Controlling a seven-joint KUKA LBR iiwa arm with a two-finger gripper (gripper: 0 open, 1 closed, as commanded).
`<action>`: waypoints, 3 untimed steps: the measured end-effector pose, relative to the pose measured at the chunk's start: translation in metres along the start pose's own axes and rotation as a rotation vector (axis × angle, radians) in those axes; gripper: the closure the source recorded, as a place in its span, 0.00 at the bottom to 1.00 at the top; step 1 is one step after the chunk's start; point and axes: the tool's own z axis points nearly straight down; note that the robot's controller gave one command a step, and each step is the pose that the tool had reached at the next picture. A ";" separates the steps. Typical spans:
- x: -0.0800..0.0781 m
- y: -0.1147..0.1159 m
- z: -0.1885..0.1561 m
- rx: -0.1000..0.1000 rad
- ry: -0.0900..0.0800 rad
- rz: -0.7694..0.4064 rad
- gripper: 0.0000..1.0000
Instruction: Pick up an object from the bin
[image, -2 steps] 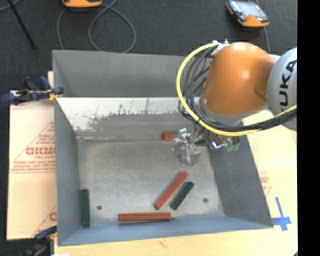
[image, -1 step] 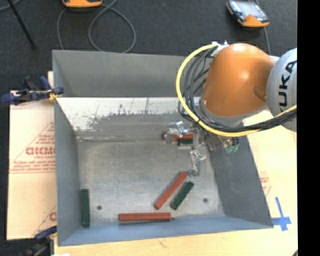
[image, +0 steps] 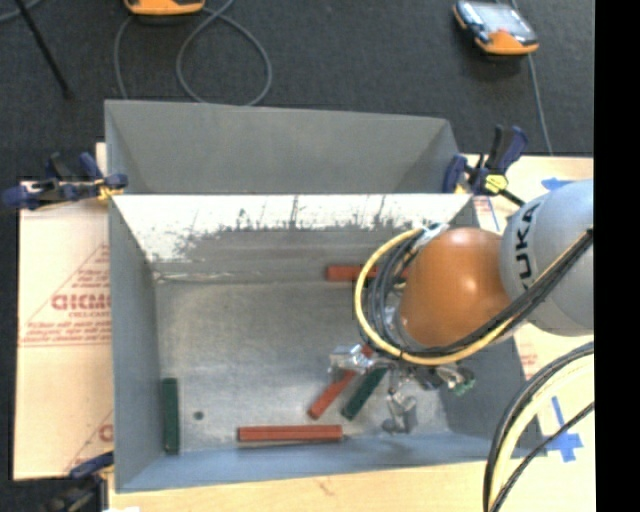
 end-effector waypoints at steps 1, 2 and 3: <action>-0.002 -0.001 -0.003 0.005 -0.006 -0.002 1.00; -0.073 0.008 0.018 0.006 -0.005 -0.364 1.00; -0.072 0.009 0.018 0.004 -0.005 -0.359 0.00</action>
Offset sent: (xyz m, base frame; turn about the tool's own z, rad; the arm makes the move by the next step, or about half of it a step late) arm 0.0000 0.0000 0.0000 0.0000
